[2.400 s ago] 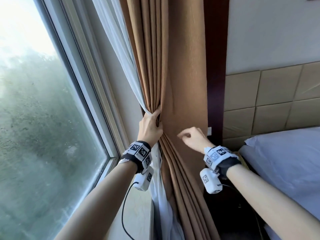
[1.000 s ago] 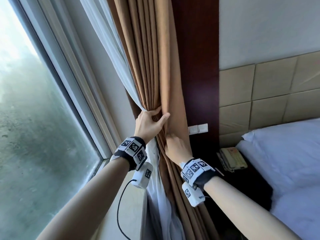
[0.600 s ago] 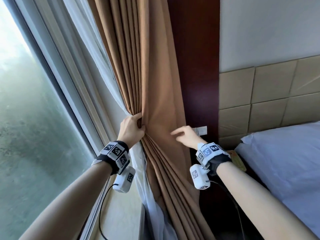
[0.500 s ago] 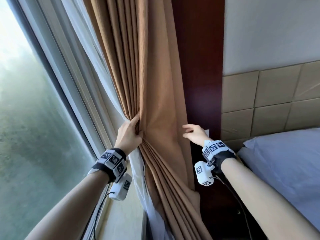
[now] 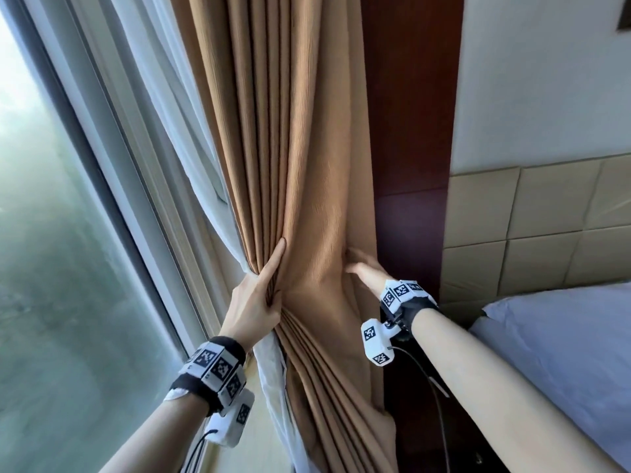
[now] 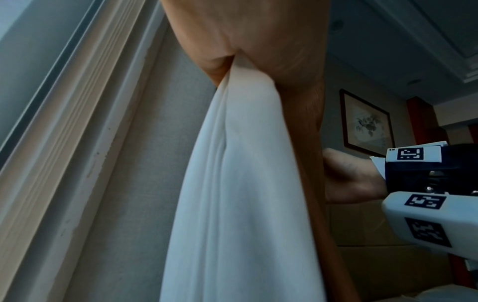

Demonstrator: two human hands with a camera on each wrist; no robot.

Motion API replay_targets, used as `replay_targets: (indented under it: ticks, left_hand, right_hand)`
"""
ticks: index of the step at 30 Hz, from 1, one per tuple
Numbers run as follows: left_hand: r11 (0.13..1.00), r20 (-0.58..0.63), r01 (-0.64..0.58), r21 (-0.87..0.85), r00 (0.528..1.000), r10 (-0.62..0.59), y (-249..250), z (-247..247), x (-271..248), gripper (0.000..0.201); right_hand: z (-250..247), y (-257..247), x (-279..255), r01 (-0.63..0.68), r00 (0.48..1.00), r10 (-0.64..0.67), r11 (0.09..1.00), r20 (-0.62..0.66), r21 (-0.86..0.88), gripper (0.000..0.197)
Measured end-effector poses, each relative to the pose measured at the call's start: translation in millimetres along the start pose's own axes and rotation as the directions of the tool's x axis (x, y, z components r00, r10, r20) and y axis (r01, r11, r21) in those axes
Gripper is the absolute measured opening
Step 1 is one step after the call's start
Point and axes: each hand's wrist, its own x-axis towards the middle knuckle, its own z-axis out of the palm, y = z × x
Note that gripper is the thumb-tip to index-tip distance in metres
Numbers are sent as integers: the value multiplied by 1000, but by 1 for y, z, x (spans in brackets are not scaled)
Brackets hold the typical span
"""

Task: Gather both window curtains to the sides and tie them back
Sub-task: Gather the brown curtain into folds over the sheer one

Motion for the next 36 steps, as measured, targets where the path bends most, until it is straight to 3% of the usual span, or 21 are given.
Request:
replay_targets:
  ticks: [5,10,13,15,18,22,26,29,32,34,36]
  left_hand:
    - [1000,26,7,11,1000,-7,0,6,2,113]
    - [999,9,4,37,1000,-5,3,9,1,110]
    - [998,-3,16,54,1000,-16,10,13,0,105]
    - [998,-14,10,54,1000,-9,18,15,-3,101]
    - [999,-13,31,37,999,-30,23,19,-7,88]
    - [989,-65,145,-36,987,-147,32,24,-11,56]
    - [958,-32,259,-119,964,-265,46,24,-14,40]
    - [941,-54,292,-173,951,-305,66,23,-18,31]
    - [940,-72,270,-211,954,-290,90,21,-25,41]
    - [943,-57,243,-225,963,-262,99,20,-30,49]
    - [953,-51,231,-194,968,-245,104,21,-33,55]
  right_hand:
    - [-12,11,6,80,981,-103,987,-162,-138,33]
    - [-42,29,-12,120,904,-239,938,-356,-325,13]
    - [-45,34,-41,92,876,-301,872,-377,-481,16]
    - [-42,41,-63,90,874,-308,864,-377,-496,19]
    - [-34,46,-99,172,851,-363,875,-379,-452,16]
    - [-19,51,-137,283,775,-497,826,-390,-488,17]
    - [7,51,-175,401,749,-601,745,-277,-533,21]
    - [24,42,-194,457,778,-612,708,-145,-539,32]
    - [41,38,-196,435,790,-612,599,-34,-672,34]
    - [50,33,-193,388,842,-540,605,0,-696,35]
    - [54,28,-185,331,897,-441,624,31,-708,53]
